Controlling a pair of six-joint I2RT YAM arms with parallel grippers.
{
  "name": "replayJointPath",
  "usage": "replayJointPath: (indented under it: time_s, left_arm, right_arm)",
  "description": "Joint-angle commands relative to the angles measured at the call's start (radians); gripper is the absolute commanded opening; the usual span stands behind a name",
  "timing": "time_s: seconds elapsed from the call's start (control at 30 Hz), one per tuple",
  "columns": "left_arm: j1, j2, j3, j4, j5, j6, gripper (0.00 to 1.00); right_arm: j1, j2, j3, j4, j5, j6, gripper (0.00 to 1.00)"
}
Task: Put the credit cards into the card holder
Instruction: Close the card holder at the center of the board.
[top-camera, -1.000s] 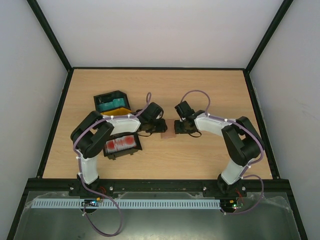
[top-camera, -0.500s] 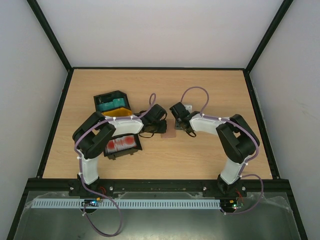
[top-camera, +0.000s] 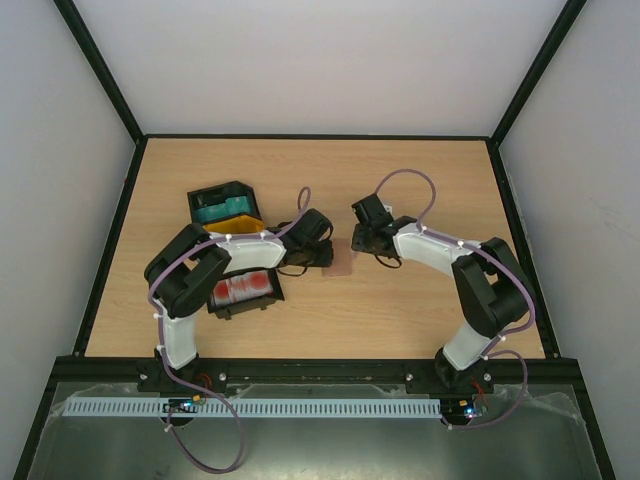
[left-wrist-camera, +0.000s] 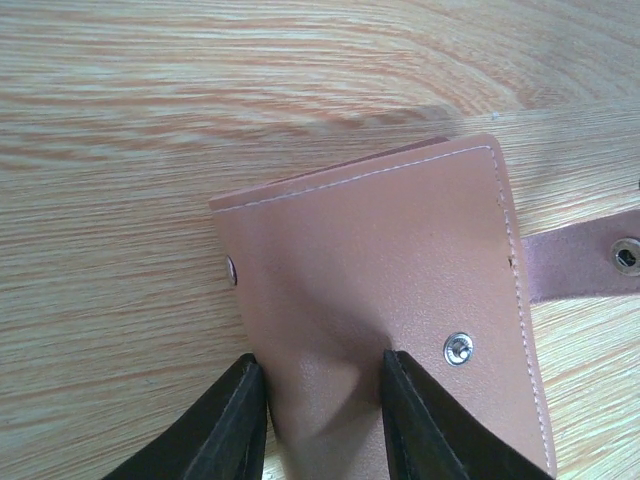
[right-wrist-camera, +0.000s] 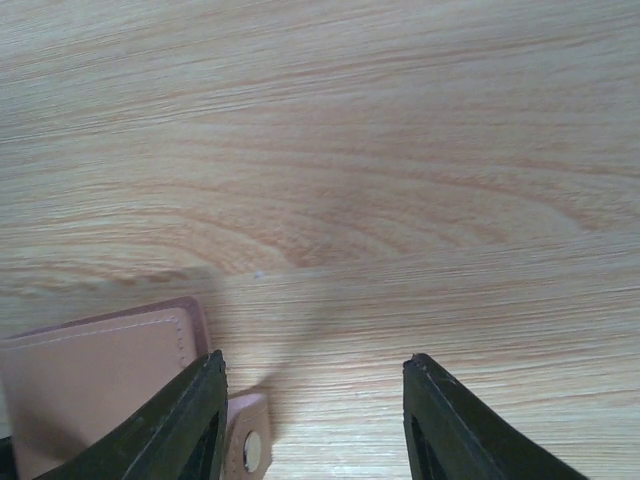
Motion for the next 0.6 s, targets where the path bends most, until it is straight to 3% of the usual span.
replayJointPath:
  time_s: [0.0,0.17,0.57]
  left_arm:
    - [-0.002,0.024,-0.041,-0.098,0.017,-0.001,0.35]
    - [0.0,0.024,-0.052,-0.09,0.02,-0.002,0.35]
    - [0.001,0.027,-0.052,-0.082,0.026,-0.009,0.35]
  right_arm:
    - [-0.015,0.002,0.006,0.005,-0.137,0.0,0.46]
    - [-0.015,0.02,0.013,-0.009,-0.149,-0.001,0.42]
    - [-0.015,-0.015,0.008,-0.028,-0.19,0.004,0.09]
